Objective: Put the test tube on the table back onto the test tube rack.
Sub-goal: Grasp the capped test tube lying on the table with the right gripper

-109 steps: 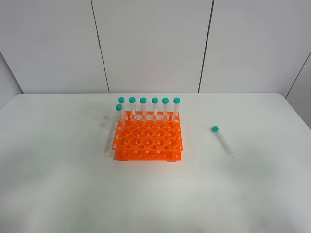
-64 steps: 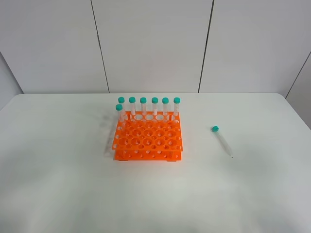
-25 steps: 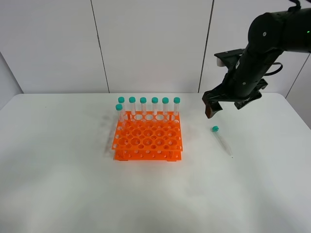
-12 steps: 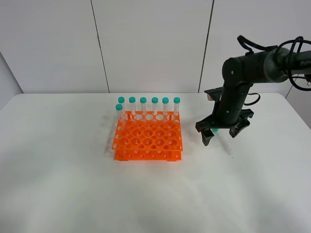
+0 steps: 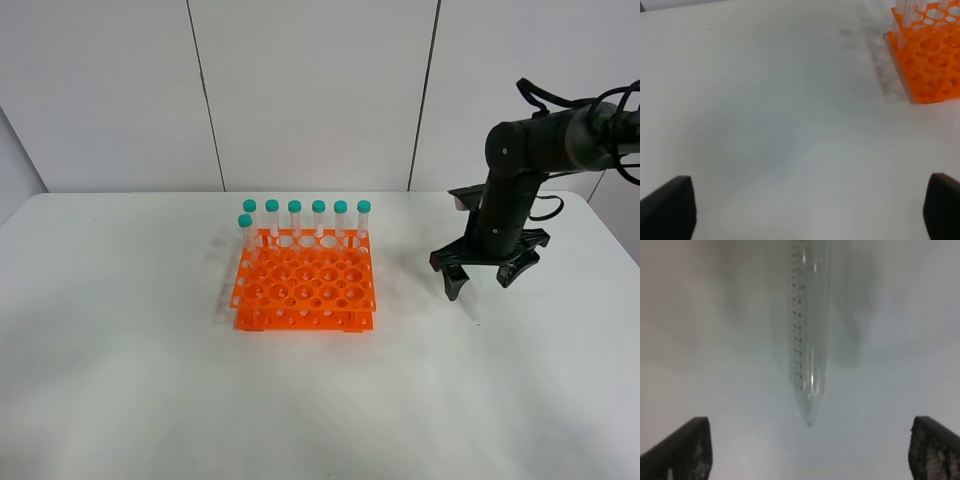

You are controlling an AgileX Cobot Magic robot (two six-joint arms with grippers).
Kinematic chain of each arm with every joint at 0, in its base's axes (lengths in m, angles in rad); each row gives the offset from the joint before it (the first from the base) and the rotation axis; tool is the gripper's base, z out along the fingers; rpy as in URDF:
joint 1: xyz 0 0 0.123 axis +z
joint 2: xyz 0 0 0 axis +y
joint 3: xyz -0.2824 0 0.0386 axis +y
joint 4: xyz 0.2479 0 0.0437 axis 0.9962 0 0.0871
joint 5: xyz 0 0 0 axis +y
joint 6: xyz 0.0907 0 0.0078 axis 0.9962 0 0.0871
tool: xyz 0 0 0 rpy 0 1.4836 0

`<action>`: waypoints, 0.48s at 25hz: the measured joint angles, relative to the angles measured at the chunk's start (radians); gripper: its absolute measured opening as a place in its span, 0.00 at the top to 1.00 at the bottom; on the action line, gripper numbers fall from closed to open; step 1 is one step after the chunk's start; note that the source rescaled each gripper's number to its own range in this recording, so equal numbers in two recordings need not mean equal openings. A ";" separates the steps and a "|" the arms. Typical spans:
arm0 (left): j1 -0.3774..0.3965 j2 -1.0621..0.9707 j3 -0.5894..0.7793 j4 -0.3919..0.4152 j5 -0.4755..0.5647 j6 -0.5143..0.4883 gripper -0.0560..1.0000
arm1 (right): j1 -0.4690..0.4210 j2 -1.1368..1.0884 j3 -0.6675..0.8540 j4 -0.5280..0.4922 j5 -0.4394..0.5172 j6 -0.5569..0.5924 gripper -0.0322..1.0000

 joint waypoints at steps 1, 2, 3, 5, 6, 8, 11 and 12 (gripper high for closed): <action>0.000 0.000 0.000 0.000 0.000 0.000 0.00 | -0.003 0.000 0.000 0.009 -0.003 -0.007 0.18; 0.000 0.000 0.000 0.000 0.000 0.000 0.00 | -0.003 0.000 0.000 0.015 -0.008 -0.014 0.18; 0.000 0.000 0.000 0.000 0.000 0.000 0.00 | -0.003 0.001 0.000 0.021 -0.016 -0.019 0.18; 0.000 0.000 0.000 0.000 0.000 0.000 0.00 | -0.003 0.008 -0.001 0.026 -0.024 -0.026 0.18; 0.000 0.000 0.000 0.000 0.000 0.000 0.00 | -0.003 0.014 -0.001 0.027 -0.026 -0.027 0.18; 0.000 0.000 0.000 0.000 0.000 0.000 0.00 | -0.003 0.032 -0.001 0.027 -0.027 -0.029 0.18; 0.000 0.000 0.000 0.000 0.000 0.000 0.00 | -0.003 0.054 -0.001 0.029 -0.033 -0.029 0.18; 0.000 0.000 0.000 0.000 0.000 0.000 0.00 | -0.003 0.058 -0.001 0.029 -0.040 -0.029 0.18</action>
